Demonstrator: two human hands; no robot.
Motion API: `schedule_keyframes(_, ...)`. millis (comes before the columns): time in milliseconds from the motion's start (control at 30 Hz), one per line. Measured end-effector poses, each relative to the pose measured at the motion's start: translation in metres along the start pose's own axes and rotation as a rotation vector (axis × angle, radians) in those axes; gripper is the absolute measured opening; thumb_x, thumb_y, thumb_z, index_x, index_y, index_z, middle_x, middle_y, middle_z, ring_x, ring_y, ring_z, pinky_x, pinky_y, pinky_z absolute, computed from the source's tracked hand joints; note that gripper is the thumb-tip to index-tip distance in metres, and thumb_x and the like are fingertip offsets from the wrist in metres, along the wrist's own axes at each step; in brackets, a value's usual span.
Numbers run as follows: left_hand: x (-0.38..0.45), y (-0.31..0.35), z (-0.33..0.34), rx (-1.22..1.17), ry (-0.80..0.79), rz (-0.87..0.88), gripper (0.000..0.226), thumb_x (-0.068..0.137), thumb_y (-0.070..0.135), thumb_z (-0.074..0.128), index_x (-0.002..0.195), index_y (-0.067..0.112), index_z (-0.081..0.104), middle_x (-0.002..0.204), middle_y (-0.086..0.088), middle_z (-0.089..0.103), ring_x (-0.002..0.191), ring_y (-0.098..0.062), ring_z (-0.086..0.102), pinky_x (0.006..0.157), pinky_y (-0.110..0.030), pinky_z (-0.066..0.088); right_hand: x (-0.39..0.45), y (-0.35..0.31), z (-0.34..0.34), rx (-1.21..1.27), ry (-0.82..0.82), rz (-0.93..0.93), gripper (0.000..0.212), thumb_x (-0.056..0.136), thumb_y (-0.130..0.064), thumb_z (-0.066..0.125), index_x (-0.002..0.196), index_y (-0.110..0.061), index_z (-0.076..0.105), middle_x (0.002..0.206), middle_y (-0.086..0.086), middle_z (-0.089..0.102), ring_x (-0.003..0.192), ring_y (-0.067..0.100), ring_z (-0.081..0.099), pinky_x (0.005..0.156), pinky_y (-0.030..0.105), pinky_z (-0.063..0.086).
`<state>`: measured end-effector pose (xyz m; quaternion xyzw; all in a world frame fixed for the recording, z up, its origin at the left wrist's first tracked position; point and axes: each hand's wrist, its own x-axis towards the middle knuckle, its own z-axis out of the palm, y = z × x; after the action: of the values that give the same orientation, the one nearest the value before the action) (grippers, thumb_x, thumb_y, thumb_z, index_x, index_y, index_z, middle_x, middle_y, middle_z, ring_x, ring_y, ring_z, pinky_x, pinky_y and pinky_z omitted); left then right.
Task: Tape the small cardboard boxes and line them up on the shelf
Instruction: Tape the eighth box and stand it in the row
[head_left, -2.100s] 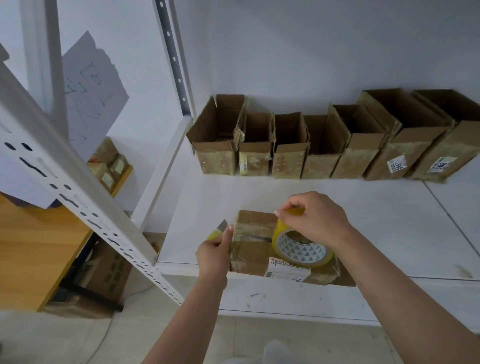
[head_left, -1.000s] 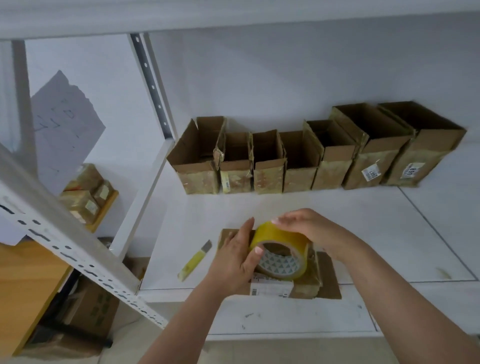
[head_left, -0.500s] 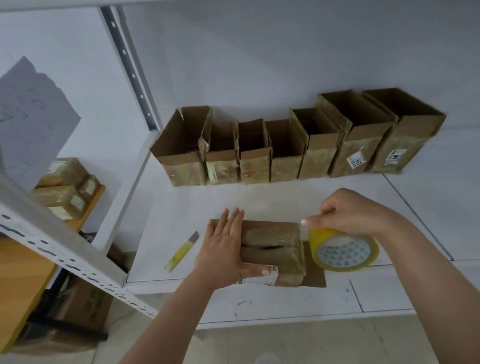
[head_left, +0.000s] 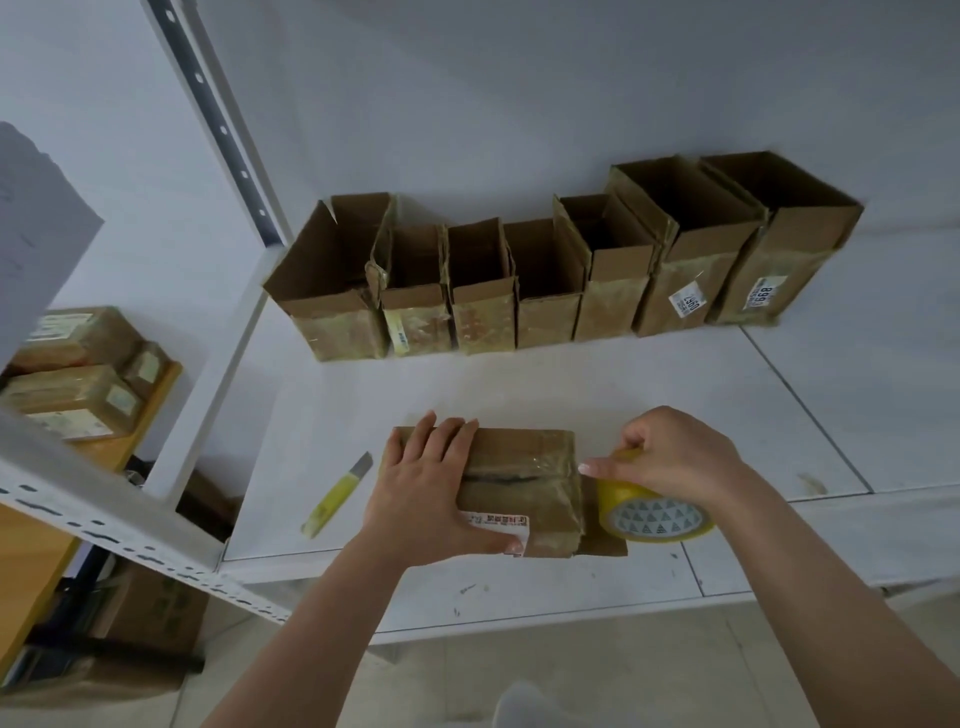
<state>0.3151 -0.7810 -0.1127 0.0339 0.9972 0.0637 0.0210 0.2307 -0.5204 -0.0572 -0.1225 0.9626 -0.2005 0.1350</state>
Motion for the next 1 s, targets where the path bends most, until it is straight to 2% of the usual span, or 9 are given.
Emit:
schedule_keyframes(133,-0.001,0.002,0.000,-0.001,-0.001,0.001,0.136,0.047,0.106,0.026,0.155,0.027,0.001,0.161,0.005,0.011,0.150,-0.024,-0.003,0.121,-0.052,0.001,0.001,0.002,0.013,-0.009,-0.028,0.051,0.062,0.063,-0.079,0.066,0.075,-0.018,0.071,0.072,-0.007,0.070,0.066,0.008,0.063,0.055,0.025,0.040)
schedule_keyframes(233,-0.002,0.002,-0.005,0.011,-0.034,0.003,0.135,0.050,0.104,0.026,0.155,0.027,-0.008,0.164,0.005,-0.007,0.149,-0.025,-0.018,0.120,-0.053,-0.006,0.004,0.002,0.016,-0.025,-0.034,0.070,0.061,0.064,-0.077,0.067,0.076,-0.018,0.071,0.073,-0.006,0.070,0.065,0.007,0.063,0.054,0.025,0.039)
schedule_keyframes(367,-0.011,0.014,-0.010,0.068,-0.006,0.202,0.095,0.083,0.079,0.035,0.150,0.041,-0.020,0.152,0.017,-0.036,0.139,-0.018,-0.041,0.116,-0.052,-0.018,0.006,0.000,0.016,-0.062,-0.029,0.069,0.059,0.066,-0.077,0.066,0.074,-0.019,0.070,0.068,-0.008,0.067,0.063,0.007,0.061,0.053,0.025,0.038)
schedule_keyframes(500,-0.020,0.029,0.001,0.039,-0.099,0.272,0.055,0.104,0.046,0.025,0.154,0.041,0.001,0.148,0.030,-0.022,0.140,-0.013,-0.032,0.122,-0.045,-0.002,0.007,-0.001,0.019,-0.065,-0.034,0.069,0.058,0.064,-0.078,0.066,0.065,-0.020,0.063,0.063,-0.009,0.062,0.066,0.013,0.065,0.055,0.025,0.038)
schedule_keyframes(667,-0.009,0.018,0.000,0.095,-0.077,0.301,0.054,0.106,0.041,0.027,0.154,0.041,0.003,0.155,0.028,-0.008,0.141,-0.013,-0.025,0.122,-0.043,0.006,0.009,0.001,0.019,-0.004,-0.013,0.050,0.069,0.064,-0.081,0.063,0.074,-0.013,0.069,0.069,-0.001,0.068,0.070,0.017,0.067,0.058,0.028,0.043)
schedule_keyframes(800,0.008,0.001,-0.009,0.115,-0.033,0.297,0.053,0.106,0.032,0.031,0.153,0.043,0.009,0.156,0.027,0.002,0.146,-0.010,-0.013,0.121,-0.042,0.013,0.016,-0.005,0.015,0.119,-0.035,0.020,0.054,0.072,-0.071,0.065,0.077,-0.018,0.071,0.076,-0.002,0.070,0.071,0.013,0.066,0.071,0.038,0.054)
schedule_keyframes(867,0.007,0.002,-0.009,-0.020,-0.038,0.310,0.052,0.103,0.040,0.039,0.152,0.041,0.020,0.156,0.026,0.014,0.149,-0.009,-0.003,0.120,-0.039,0.011,0.017,-0.011,0.018,0.057,-0.033,0.027,0.049,0.076,-0.066,0.065,0.080,-0.018,0.070,0.079,-0.002,0.069,0.072,0.013,0.065,0.068,0.034,0.052)
schedule_keyframes(933,0.002,0.001,-0.014,-0.400,0.030,0.264,0.051,0.098,0.040,0.053,0.147,0.037,0.036,0.149,0.022,0.035,0.146,-0.005,0.021,0.116,-0.029,0.021,0.018,-0.014,0.022,0.023,-0.017,0.038,0.045,0.078,-0.063,0.063,0.077,-0.018,0.069,0.076,-0.002,0.067,0.070,0.013,0.063,0.061,0.030,0.046)
schedule_keyframes(1000,-0.003,-0.011,-0.021,-0.714,0.316,0.073,0.038,0.097,0.029,0.058,0.133,0.038,0.051,0.126,0.014,0.058,0.118,-0.004,0.054,0.097,-0.013,0.041,0.018,-0.015,0.022,0.031,-0.021,0.044,0.044,0.079,-0.061,0.064,0.073,-0.017,0.067,0.074,-0.001,0.066,0.069,0.014,0.063,0.057,0.028,0.042)
